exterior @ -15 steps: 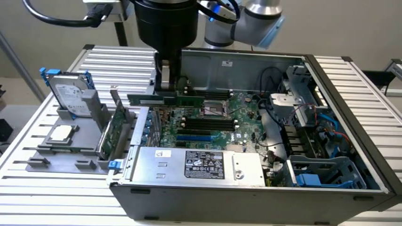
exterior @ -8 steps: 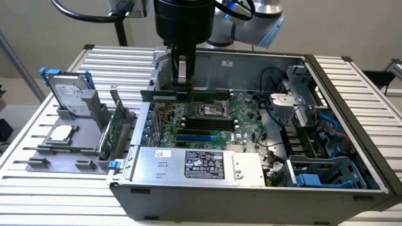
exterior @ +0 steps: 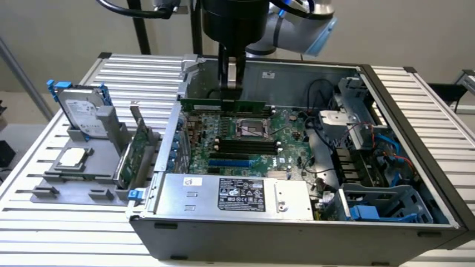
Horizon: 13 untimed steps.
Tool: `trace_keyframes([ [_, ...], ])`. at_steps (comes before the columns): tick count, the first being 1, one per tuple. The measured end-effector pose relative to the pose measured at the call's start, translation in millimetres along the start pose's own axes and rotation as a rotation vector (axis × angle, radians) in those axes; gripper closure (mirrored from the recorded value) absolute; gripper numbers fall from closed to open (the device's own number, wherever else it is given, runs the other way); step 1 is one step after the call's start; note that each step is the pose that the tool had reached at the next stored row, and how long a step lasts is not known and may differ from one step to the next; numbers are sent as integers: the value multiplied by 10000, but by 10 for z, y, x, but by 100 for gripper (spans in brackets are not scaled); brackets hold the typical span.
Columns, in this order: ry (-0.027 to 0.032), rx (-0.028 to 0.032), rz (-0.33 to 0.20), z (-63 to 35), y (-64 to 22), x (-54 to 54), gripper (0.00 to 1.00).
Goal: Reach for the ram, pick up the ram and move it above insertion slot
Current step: 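Pick up the ram and move it above insertion slot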
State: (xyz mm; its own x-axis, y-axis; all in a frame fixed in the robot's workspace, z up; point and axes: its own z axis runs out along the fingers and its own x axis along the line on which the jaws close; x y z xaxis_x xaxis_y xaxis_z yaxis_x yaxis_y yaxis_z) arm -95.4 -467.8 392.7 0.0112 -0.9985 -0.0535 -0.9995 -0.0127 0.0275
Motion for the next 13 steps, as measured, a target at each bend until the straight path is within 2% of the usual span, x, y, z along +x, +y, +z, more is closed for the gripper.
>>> trace_keyframes([
  [13, 0, 3, 62, 25, -387, -140, 87],
])
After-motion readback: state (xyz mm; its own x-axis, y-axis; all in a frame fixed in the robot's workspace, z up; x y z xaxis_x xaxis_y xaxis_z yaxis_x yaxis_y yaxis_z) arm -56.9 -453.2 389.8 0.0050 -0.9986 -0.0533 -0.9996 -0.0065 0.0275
